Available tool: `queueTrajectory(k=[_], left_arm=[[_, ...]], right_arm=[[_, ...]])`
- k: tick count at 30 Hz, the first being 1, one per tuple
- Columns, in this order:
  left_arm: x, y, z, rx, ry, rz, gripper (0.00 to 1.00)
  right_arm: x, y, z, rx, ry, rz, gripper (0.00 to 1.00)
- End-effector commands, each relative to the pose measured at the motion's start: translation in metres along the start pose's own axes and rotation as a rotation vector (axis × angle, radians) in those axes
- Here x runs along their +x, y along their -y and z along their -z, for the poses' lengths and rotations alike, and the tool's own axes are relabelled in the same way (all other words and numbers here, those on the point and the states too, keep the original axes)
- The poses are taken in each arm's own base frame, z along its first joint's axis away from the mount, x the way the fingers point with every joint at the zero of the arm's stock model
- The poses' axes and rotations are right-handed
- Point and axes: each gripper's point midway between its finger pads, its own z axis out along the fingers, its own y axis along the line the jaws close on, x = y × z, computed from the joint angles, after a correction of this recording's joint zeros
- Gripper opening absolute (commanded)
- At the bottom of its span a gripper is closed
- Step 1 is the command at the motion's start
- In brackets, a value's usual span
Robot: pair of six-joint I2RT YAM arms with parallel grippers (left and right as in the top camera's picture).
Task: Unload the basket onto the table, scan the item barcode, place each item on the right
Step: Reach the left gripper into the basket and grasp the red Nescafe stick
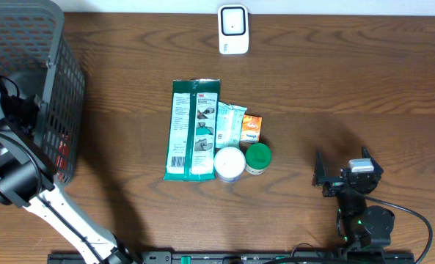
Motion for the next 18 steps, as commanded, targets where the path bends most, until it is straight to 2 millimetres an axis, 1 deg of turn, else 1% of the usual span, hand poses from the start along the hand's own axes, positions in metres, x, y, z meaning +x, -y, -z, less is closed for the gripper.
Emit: queueTrajectory(k=[1,3,5,6,7,8,9,10,11,16,18], left_arm=[[0.009,-0.008,-0.016,-0.035,-0.056,0.025,0.79],[0.012,-0.009,-0.024,-0.036,-0.068,0.026,0.79],[0.013,-0.015,-0.029,-0.066,-0.074,0.034,0.78],[0.013,-0.017,-0.030,-0.080,-0.073,0.045,0.75],[0.011,-0.020,-0.030,-0.095,-0.065,0.059,0.71],[0.008,-0.021,-0.029,-0.101,-0.054,0.066,0.64],[0.005,-0.022,-0.027,-0.111,-0.040,0.079,0.54],[0.001,-0.024,-0.024,-0.118,-0.021,0.089,0.47],[-0.004,-0.024,-0.022,-0.121,-0.001,0.098,0.45],[-0.030,-0.026,-0.001,-0.132,0.126,0.163,0.46],[-0.038,-0.027,0.007,-0.134,0.170,0.183,0.53]], right_arm=[[0.002,0.000,0.000,0.001,-0.005,-0.012,0.99],[0.002,0.000,0.000,0.001,-0.005,-0.012,0.99],[0.002,0.000,0.000,0.001,-0.005,-0.012,0.99],[0.002,0.000,0.000,0.001,-0.005,-0.012,0.99],[0.002,0.000,0.000,0.001,-0.005,-0.012,0.99],[0.002,0.000,0.000,0.001,-0.005,-0.012,0.99],[0.002,0.000,0.000,0.001,-0.005,-0.012,0.99],[0.001,0.000,0.000,0.001,-0.005,-0.012,0.99],[0.002,0.000,0.000,0.001,-0.005,-0.012,0.99],[0.002,0.000,0.000,0.001,-0.005,-0.012,0.99],[0.002,0.000,0.000,0.001,-0.005,-0.012,0.99]])
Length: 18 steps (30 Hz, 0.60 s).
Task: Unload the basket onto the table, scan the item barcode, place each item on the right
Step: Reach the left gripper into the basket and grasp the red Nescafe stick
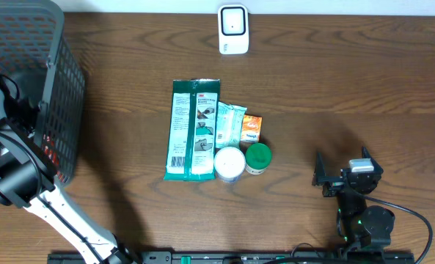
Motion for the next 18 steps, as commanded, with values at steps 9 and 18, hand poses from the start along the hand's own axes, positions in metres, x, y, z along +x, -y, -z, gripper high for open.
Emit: queueTrajectory(k=[9,18], left_arm=[[0.008,-0.003,0.016,-0.018,-0.010,0.127,0.61],[0.040,-0.024,0.007,-0.146,-0.133,0.146,0.51]], right_arm=[[0.002,0.000,0.000,0.001,-0.005,-0.012,0.99],[0.002,0.000,0.000,0.001,-0.005,-0.012,0.99]])
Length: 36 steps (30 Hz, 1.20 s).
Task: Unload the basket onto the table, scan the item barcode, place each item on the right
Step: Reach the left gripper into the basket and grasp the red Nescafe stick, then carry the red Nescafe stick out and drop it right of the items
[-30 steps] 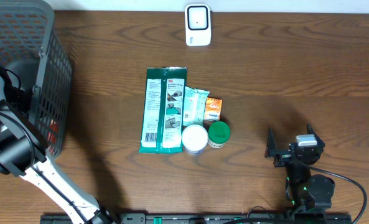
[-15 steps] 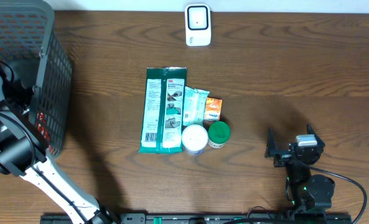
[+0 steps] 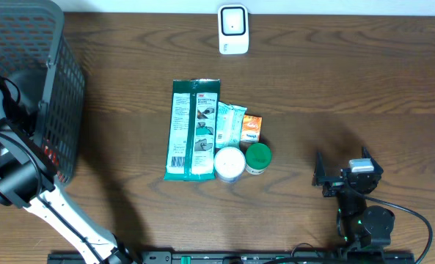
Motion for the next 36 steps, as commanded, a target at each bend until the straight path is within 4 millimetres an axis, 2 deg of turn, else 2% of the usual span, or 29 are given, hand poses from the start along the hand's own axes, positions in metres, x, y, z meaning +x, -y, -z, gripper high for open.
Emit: queueTrajectory(k=[1,8,11,12,14,18,21,23,28,31,36], left_arm=[[0.006,-0.012,-0.001,-0.059,-0.001,0.028,0.50],[0.011,-0.007,-0.024,-0.046,-0.025,0.030,0.50],[0.008,0.000,-0.024,-0.005,-0.013,0.036,0.39],[0.007,0.002,-0.023,0.006,-0.009,0.036,0.31],[0.004,0.002,-0.020,0.009,0.006,0.038,0.08],[-0.007,0.002,-0.003,0.015,0.062,0.046,0.07],[-0.018,0.000,0.025,0.023,0.152,0.052,0.07],[-0.026,-0.001,0.051,0.030,0.234,0.058,0.07],[-0.039,-0.006,0.138,0.063,0.511,0.097,0.07],[-0.034,-0.010,0.190,0.091,0.677,0.138,0.07],[-0.001,-0.016,0.273,0.156,0.925,0.188,0.08]], right_arm=[[0.002,0.000,0.000,0.001,-0.005,-0.012,0.99],[0.002,0.000,0.000,0.001,-0.005,-0.012,0.99],[0.002,0.000,0.000,0.001,-0.005,-0.012,0.99],[0.001,0.000,0.000,0.001,-0.005,-0.012,0.99],[0.002,0.000,0.000,0.001,-0.005,-0.012,0.99],[0.002,0.000,0.000,0.001,-0.005,-0.012,0.99],[0.002,0.000,0.000,0.001,-0.005,-0.012,0.99],[0.001,0.000,0.000,0.001,-0.005,-0.012,0.99],[0.002,0.000,0.000,0.001,-0.005,-0.012,0.99],[0.002,0.000,0.000,0.001,-0.005,-0.012,0.99],[0.002,0.000,0.000,0.001,-0.005,-0.012,0.99]])
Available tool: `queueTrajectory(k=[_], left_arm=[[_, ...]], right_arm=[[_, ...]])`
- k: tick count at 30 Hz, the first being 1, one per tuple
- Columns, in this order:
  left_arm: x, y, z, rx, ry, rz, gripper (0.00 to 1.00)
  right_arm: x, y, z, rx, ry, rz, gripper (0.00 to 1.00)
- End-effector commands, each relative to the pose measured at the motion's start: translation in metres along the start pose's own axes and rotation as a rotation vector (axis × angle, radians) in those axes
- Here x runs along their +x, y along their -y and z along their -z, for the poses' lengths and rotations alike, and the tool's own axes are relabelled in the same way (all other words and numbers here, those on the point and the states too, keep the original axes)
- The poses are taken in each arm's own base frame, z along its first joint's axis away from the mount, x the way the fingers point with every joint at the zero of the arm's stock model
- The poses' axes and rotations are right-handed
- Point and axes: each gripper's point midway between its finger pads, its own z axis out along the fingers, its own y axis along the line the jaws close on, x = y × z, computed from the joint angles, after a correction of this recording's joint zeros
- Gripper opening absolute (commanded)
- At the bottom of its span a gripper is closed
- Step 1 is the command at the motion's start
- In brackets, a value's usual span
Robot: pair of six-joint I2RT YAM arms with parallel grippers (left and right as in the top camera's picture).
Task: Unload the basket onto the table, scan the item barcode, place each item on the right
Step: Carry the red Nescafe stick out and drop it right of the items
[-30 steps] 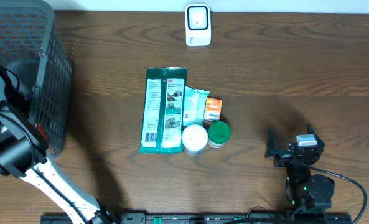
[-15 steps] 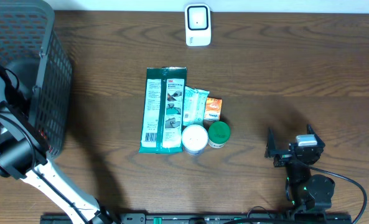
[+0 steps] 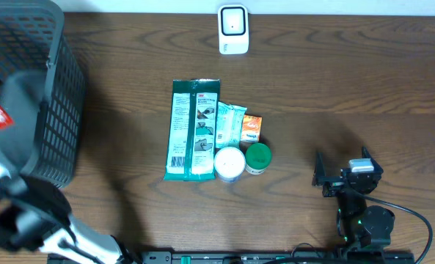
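Note:
A white barcode scanner (image 3: 232, 29) stands at the table's far edge. My left arm (image 3: 23, 216) rises at the left edge, blurred and close to the camera. Its dark gripper end (image 3: 4, 110) hangs over the basket (image 3: 56, 44), shut on a small red-and-white item; the fingers themselves are not distinct. My right gripper (image 3: 318, 170) rests low on the table at the right, pointing left, with nothing in it. Whether its jaws are parted does not show.
In the middle lie a long green packet (image 3: 193, 130), a pale teal sachet (image 3: 230, 123), a small orange packet (image 3: 252, 128), a white round tub (image 3: 229, 163) and a green round tub (image 3: 258, 158). The dark mesh basket fills the far left corner.
My left arm has come up out of the basket and is now high and blurred. A red-and-white item that showed through the mesh low in the basket now hangs above it at the gripper.
At all three earlier moments my left arm reached down into the basket with something red showing through the mesh near it, barely shifting. Now the arm is raised with the red-and-white item. The right arm and the items in the middle have not moved.

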Motion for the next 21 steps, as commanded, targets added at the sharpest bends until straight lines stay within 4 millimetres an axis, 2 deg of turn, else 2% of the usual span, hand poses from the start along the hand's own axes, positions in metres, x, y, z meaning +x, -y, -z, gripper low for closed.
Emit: queueTrajectory(k=[1,4,6,11,13,16,21], left_arm=[[-0.020,0.004,0.060,0.062,0.147,0.057,0.07],[-0.022,0.024,0.109,0.209,0.228,0.052,0.07],[-0.015,0.046,0.138,0.356,0.244,0.027,0.07],[0.025,0.123,0.219,0.927,0.163,-0.117,0.07],[0.043,0.147,0.250,1.145,0.121,-0.200,0.08],[0.065,0.170,0.283,1.374,0.061,-0.291,0.07],[0.097,0.194,0.325,1.659,-0.033,-0.417,0.07]], right_arm=[[0.001,0.000,0.000,0.001,-0.005,-0.012,0.99],[0.002,0.000,0.000,0.001,-0.005,-0.012,0.99],[0.002,0.000,0.000,0.001,-0.005,-0.012,0.99],[0.002,0.000,0.000,0.001,-0.005,-0.012,0.99],[0.002,0.000,0.000,0.001,-0.005,-0.012,0.99],[0.002,0.000,0.000,0.001,-0.005,-0.012,0.99],[0.002,0.000,0.000,0.001,-0.005,-0.012,0.99]])
